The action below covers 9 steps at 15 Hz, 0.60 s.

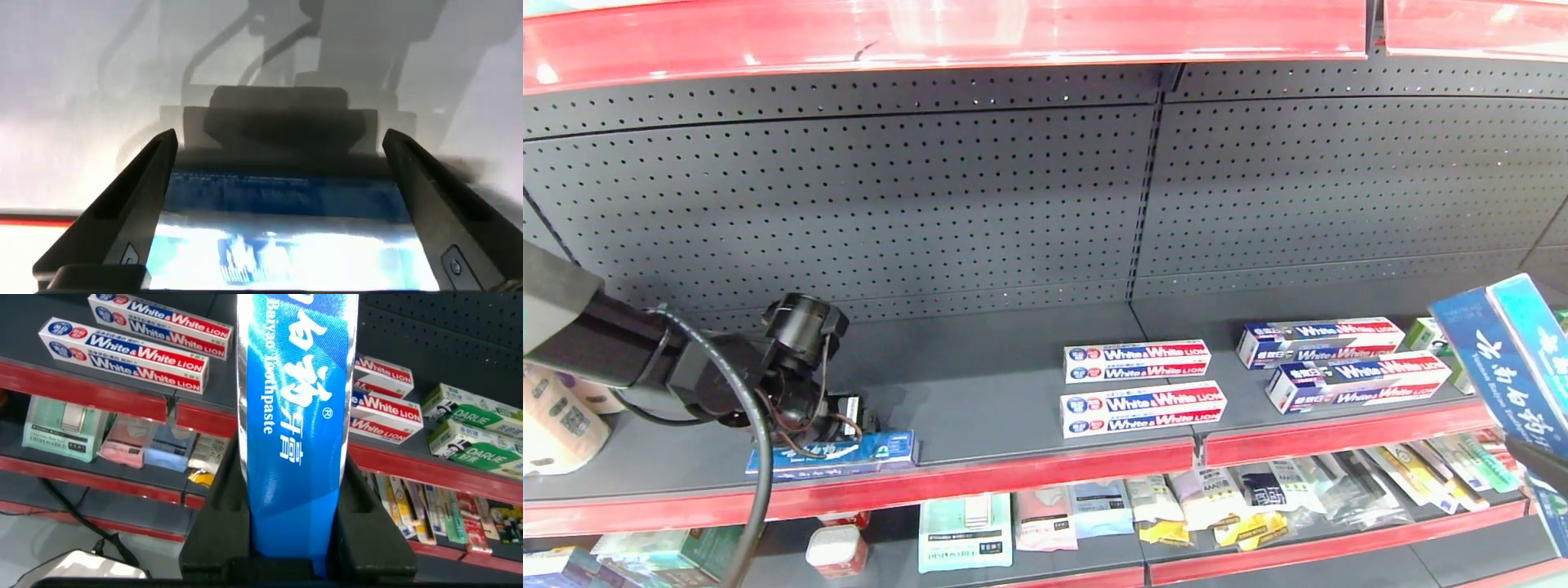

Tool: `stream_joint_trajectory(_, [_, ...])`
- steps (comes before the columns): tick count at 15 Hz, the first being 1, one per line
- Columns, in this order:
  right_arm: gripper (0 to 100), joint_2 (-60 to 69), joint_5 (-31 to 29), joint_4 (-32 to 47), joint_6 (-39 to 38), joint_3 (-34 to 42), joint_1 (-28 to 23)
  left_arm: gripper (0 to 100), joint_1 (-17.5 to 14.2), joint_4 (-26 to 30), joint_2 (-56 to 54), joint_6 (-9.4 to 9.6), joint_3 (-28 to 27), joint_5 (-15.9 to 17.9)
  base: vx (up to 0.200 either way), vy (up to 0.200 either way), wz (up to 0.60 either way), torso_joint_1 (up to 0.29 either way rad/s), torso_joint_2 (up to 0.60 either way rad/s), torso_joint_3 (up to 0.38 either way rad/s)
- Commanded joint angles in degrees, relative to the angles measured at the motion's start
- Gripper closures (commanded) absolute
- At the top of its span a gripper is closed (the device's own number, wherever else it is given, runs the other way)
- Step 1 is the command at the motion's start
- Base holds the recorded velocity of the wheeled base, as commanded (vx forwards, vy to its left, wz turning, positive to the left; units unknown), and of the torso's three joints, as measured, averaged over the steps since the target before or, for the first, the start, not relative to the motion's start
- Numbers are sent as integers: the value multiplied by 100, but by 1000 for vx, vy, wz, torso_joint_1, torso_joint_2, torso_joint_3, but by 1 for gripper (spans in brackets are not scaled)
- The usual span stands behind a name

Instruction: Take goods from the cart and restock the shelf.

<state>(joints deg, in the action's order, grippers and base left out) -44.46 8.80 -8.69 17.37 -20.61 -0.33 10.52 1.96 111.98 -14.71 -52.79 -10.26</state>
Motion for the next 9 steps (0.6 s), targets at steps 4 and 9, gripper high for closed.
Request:
stream_joint_trajectory(4, [100, 130, -1, 8, 3, 31, -2, 0, -6, 6, -89, 4, 119, 7, 0, 0, 0, 0, 0, 0])
stream_joint_trajectory(9, [100, 218, -10, 25, 3, 49, -2, 0, -6, -12, -80, 4, 111, 24, 0, 0, 0, 0, 0, 0])
